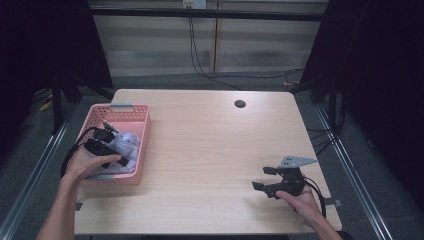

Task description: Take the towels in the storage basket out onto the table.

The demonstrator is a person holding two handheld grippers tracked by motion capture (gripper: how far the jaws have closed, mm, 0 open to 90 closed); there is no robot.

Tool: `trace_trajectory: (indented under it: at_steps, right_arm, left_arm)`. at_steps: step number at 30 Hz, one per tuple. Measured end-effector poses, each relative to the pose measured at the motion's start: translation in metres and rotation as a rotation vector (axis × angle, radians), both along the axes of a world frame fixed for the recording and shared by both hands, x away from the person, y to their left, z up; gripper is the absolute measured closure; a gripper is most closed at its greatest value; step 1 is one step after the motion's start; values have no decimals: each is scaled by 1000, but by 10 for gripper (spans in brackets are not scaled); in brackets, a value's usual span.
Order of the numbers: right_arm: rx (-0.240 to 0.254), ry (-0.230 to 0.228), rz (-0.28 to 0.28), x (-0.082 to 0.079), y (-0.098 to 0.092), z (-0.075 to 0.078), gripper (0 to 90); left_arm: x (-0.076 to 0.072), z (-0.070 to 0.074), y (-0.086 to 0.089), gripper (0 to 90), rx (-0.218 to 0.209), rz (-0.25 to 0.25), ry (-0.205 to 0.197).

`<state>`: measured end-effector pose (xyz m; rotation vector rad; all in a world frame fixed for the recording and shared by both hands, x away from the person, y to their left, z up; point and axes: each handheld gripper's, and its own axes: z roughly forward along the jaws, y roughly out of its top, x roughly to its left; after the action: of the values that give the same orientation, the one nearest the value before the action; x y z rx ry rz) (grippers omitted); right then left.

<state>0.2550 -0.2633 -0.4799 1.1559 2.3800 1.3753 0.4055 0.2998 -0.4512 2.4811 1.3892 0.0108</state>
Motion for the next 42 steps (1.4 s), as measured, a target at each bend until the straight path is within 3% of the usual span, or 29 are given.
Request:
trace_trajectory:
  at_steps: [3,4,6,7,12,18,20,23,29,31,42]
  right_arm:
    - [2,-1,2,0,0,0,218]
    - [1,0,3,0,1,0,220]
    - [-1,0,4,0,1,0,223]
    - [2,-3,5,-1,0,1,234]
    - [0,-4,0,0,0,1,231]
    - [3,-3,-10,1,-1,1,220]
    - [4,-2,-8,1,-2,1,222]
    - [-2,7,-10,2,-1,0,223]
    - [-2,6,-10,2,-1,1,221]
    - [-11,2,-25,2,-1,0,190]
    - [-13,-6,-32,1,-2,2,203]
  left_arm:
    - [0,0,0,197,1,-15,-4]
    - [0,1,1,297,4,-14,-6]
    - [0,3,4,383,-14,-13,-5]
    - [-1,3,8,407,-40,14,-8]
    - [-2,5,7,472,-39,17,-15]
    - [-3,8,13,515,-64,35,-24]
    - [-5,9,16,527,-86,17,-36]
    - [-5,9,22,529,-117,53,-42]
    - [-11,15,15,526,-83,50,-71]
    - [-11,18,19,525,-102,54,-72]
    - [-11,31,40,523,-200,110,-82]
